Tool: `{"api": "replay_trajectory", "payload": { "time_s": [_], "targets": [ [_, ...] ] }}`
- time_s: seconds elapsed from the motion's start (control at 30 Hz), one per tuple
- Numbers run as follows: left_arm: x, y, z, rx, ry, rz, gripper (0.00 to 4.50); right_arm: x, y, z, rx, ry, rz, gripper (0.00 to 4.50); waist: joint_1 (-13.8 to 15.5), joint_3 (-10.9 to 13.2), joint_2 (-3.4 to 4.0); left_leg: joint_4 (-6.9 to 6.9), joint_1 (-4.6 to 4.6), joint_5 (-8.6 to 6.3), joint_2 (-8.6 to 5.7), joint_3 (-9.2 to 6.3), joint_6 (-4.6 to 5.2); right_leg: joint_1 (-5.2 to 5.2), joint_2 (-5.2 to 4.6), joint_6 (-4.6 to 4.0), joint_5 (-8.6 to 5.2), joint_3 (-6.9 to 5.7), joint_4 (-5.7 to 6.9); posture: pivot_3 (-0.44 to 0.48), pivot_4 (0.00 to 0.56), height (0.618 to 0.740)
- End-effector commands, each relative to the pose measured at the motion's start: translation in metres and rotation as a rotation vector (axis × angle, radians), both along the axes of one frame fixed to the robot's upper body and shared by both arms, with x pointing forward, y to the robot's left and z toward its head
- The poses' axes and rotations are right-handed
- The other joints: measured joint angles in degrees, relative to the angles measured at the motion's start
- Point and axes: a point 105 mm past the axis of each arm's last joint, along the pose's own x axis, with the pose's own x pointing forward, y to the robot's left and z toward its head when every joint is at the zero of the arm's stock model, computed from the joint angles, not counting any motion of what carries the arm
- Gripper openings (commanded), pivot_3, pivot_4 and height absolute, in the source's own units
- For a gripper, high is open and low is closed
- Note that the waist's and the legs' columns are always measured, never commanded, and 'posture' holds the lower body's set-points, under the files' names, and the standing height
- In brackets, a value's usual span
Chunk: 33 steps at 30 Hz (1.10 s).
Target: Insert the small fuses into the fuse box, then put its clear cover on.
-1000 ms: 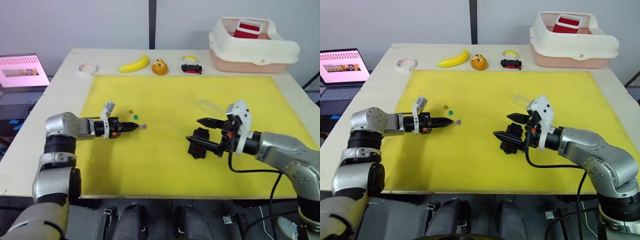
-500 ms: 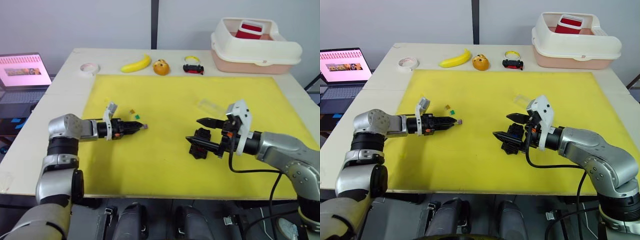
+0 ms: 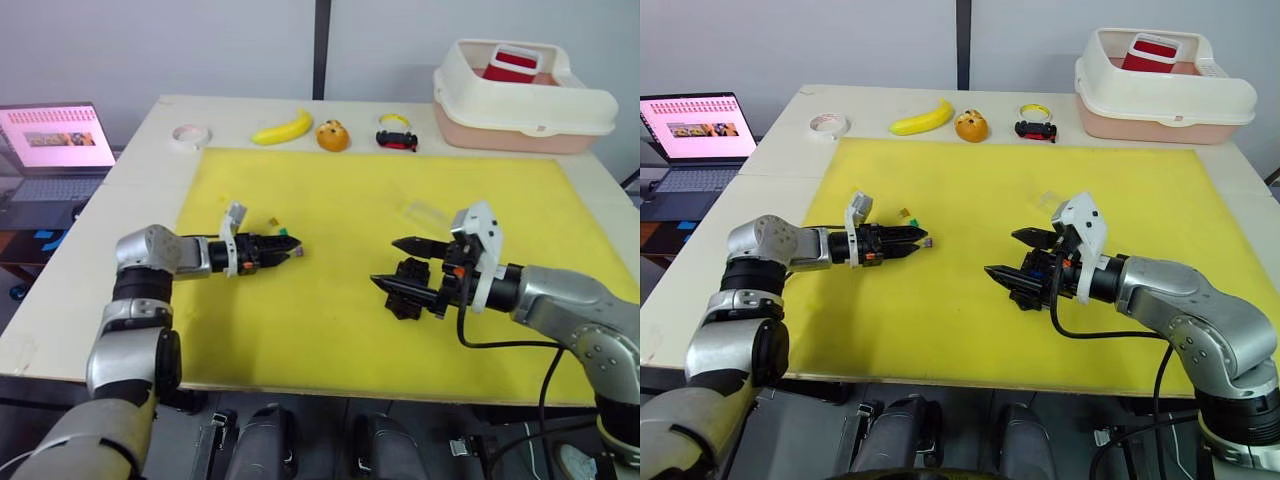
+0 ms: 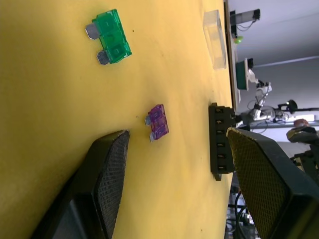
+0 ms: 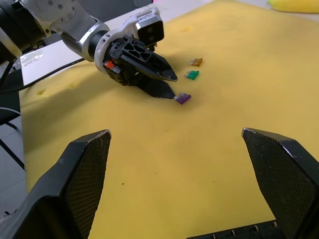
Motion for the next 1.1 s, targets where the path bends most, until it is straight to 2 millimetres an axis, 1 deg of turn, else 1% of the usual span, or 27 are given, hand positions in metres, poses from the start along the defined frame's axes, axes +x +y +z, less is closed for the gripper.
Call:
{"api": "replay_trajectory", "payload": {
  "time_s": [0.03, 0.2, 0.33, 0.6, 0.83, 0.97, 1.03, 1.07, 1.1],
  "targets": [
    [-0.002, -0.013, -0.008, 0.014, 0.025, -0.034, 3.30, -0.004, 0.003, 0.006, -0.009, -0.039, 0.015, 4.50, 0.00, 0.00, 0.00, 0.00, 0.00, 0.00, 0.00, 0.00, 0.00, 0.01, -0.01, 0.00, 0.00, 0.00, 0.00, 0.000, 0.150, 0.740],
    [-0.003, -0.016, -0.003, -0.007, 0.020, -0.052, 3.30, -0.005, 0.004, 0.006, -0.010, -0.038, 0.014, 4.50, 0.02, 0.00, 0.00, 0.01, 0.00, -0.01, -0.01, -0.01, 0.01, 0.02, -0.02, 0.00, 0.00, -0.02, -0.01, 0.000, 0.150, 0.740],
    [-0.002, -0.018, -0.007, 0.005, 0.027, -0.046, 3.30, -0.004, 0.004, 0.004, -0.010, -0.036, 0.011, 4.50, 0.02, 0.00, 0.00, 0.01, 0.00, -0.01, -0.01, -0.02, 0.02, 0.03, -0.02, 0.00, 0.00, -0.03, -0.02, 0.000, 0.150, 0.740],
    [-0.001, -0.028, -0.007, -0.015, 0.026, -0.059, 3.30, -0.004, 0.004, 0.004, -0.014, -0.035, 0.010, 4.50, 0.48, 0.00, 0.00, 0.02, 0.00, -0.03, -0.05, -0.06, 0.05, 0.08, -0.08, 0.00, 0.00, -0.08, -0.08, 0.000, 0.150, 0.740],
    [0.000, -0.030, -0.008, -0.026, 0.027, -0.056, 3.30, -0.004, 0.004, 0.003, -0.015, -0.033, 0.008, 4.50, 1.15, 0.00, 0.00, 0.02, 0.00, -0.05, -0.06, -0.04, 0.08, 0.11, -0.08, 0.00, 0.00, -0.09, -0.14, 0.000, 0.150, 0.740],
    [-0.001, -0.031, -0.015, 0.002, 0.034, -0.063, 3.30, -0.005, 0.004, 0.002, -0.015, -0.030, 0.006, 4.50, 1.17, 0.00, 0.00, 0.02, 0.00, -0.06, -0.06, -0.04, 0.10, 0.11, -0.09, -0.01, 0.00, -0.09, -0.16, 0.000, 0.150, 0.740],
    [-0.002, -0.031, -0.019, 0.020, 0.038, -0.065, 2.76, -0.005, 0.004, 0.002, -0.015, -0.030, 0.005, 4.50, 1.18, 0.00, 0.00, 0.02, 0.00, -0.06, -0.07, -0.04, 0.10, 0.12, -0.09, -0.01, 0.00, -0.09, -0.17, 0.000, 0.150, 0.740],
    [-0.003, -0.030, -0.020, 0.021, 0.040, -0.065, 2.39, -0.005, 0.004, 0.002, -0.015, -0.030, 0.004, 4.50, 1.16, 0.00, 0.00, 0.02, 0.00, -0.06, -0.07, -0.05, 0.11, 0.12, -0.09, -0.01, 0.00, -0.09, -0.17, 0.000, 0.150, 0.740],
    [-0.003, -0.029, -0.022, 0.029, 0.042, -0.065, 1.92, -0.005, 0.004, 0.002, -0.016, -0.030, 0.003, 4.50, 1.15, 0.00, 0.00, 0.02, 0.00, -0.06, -0.07, -0.04, 0.11, 0.12, -0.09, -0.01, 0.00, -0.09, -0.18, 0.000, 0.150, 0.740]
  ]
}}
